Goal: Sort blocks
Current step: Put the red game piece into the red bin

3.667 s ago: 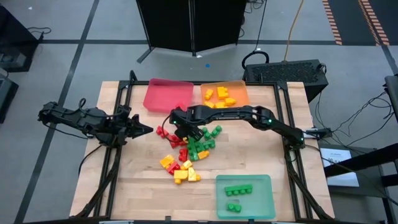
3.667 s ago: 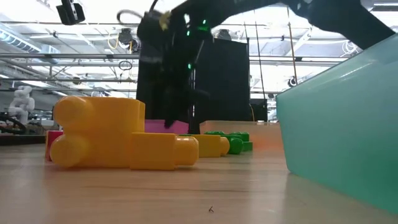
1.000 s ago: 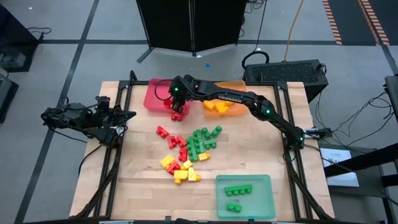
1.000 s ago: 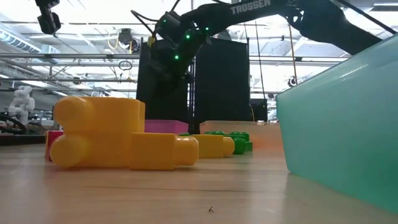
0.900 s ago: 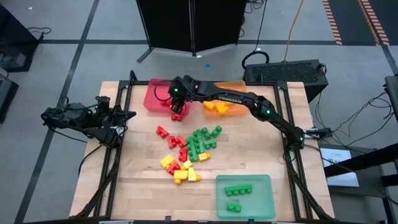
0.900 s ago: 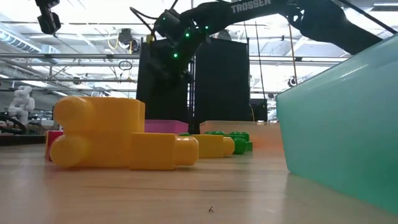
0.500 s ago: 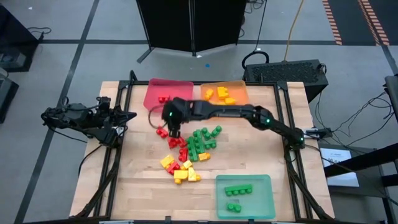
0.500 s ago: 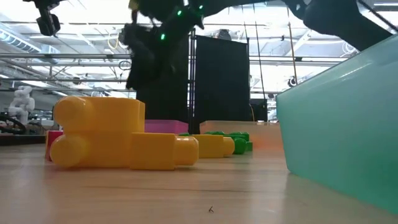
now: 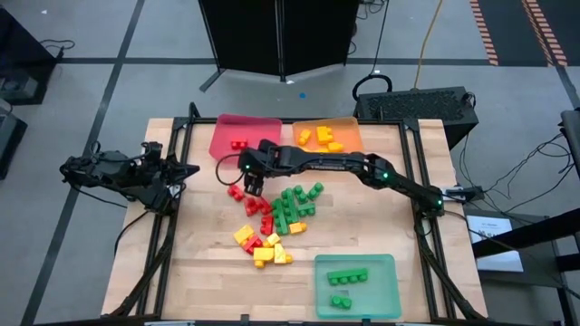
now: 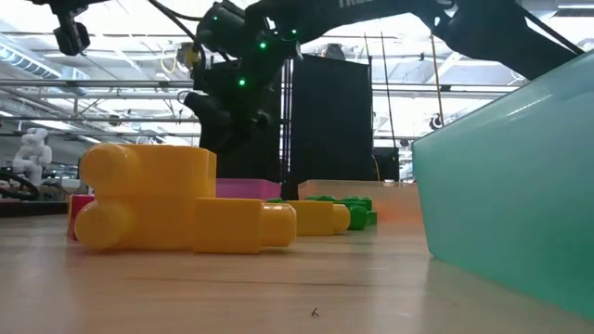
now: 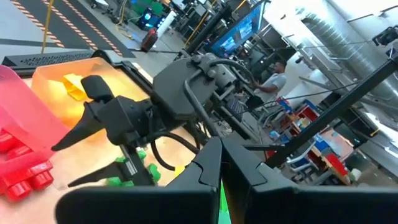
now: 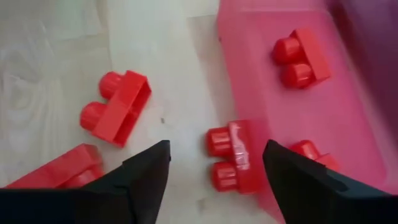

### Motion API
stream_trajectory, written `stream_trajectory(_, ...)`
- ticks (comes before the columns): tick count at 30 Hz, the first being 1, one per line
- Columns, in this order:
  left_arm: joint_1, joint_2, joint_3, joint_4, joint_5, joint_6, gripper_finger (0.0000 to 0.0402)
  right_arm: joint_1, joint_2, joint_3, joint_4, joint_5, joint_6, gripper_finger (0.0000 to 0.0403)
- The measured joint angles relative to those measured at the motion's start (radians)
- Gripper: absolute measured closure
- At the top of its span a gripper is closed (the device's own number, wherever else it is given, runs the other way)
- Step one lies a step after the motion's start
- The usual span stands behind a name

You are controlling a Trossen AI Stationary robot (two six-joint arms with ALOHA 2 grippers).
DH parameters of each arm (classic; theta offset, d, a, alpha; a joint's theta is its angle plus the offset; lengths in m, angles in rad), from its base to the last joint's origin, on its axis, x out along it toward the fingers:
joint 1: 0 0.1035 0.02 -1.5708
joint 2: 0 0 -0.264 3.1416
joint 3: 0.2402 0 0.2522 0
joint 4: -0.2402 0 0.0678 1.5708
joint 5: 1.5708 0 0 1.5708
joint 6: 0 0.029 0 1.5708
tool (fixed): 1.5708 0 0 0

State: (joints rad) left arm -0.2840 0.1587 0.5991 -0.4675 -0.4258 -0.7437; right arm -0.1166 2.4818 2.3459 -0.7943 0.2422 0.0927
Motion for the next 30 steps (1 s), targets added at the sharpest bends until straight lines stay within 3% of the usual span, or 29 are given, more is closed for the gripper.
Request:
stream_trajectory(16,0.0,0.0,0.0,-0.046,0.004,-0.002,0.0391,-0.002,0.075,0.0,-0.013,0.049,0.023,0.0151)
stream_trajectory(30,0.0,0.0,0.0,-0.053,0.003,0.0,0.0391,-0.028,0.104,0.0,0.013,0.009,0.066,0.0151)
